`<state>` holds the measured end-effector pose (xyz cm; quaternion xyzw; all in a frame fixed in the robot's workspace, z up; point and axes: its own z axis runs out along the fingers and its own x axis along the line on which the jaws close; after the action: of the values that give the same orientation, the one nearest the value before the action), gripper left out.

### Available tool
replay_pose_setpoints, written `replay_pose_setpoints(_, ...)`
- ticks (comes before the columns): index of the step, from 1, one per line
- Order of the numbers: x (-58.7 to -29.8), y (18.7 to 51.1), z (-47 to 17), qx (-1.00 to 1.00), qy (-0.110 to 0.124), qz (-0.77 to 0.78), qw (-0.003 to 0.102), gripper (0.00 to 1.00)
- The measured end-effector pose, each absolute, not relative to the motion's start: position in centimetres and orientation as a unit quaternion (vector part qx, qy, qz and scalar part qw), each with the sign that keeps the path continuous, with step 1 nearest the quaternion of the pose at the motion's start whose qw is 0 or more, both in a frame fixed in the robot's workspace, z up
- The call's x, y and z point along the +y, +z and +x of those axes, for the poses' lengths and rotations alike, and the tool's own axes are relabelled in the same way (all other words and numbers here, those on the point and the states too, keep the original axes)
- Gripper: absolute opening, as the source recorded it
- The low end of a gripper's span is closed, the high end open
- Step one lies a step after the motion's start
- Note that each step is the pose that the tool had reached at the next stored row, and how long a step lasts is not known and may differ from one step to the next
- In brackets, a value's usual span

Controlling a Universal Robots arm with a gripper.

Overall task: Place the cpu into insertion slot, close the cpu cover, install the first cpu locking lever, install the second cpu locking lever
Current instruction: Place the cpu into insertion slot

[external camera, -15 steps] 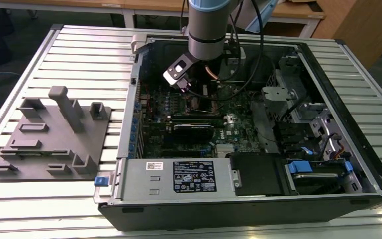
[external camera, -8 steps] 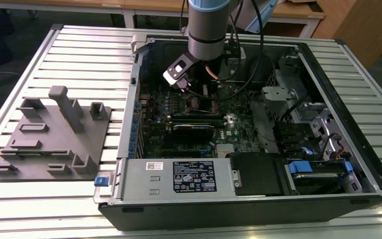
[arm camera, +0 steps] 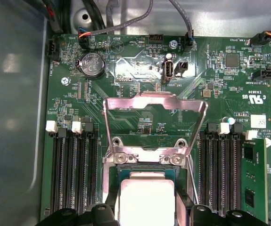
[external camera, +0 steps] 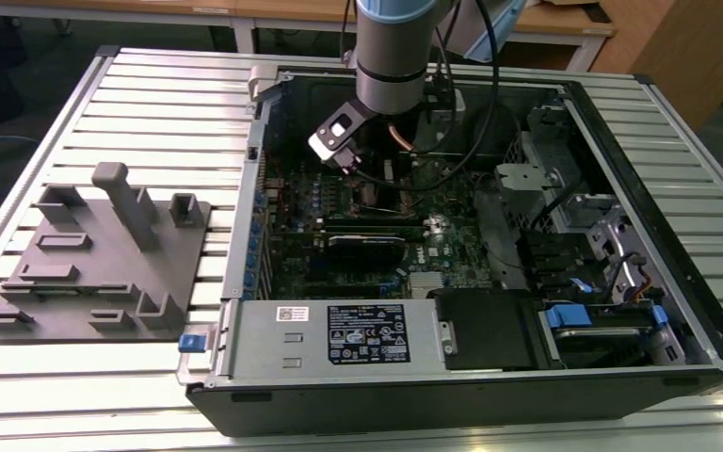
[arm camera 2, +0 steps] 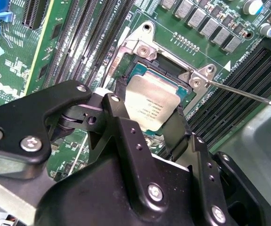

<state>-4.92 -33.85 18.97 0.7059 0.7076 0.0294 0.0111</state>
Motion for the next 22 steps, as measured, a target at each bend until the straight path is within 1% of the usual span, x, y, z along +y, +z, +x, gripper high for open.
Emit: replay_pose_setpoints(22, -33.9, 18.85, -4.95, 0.701, 0.029, 0.712, 0.012, 0.55)
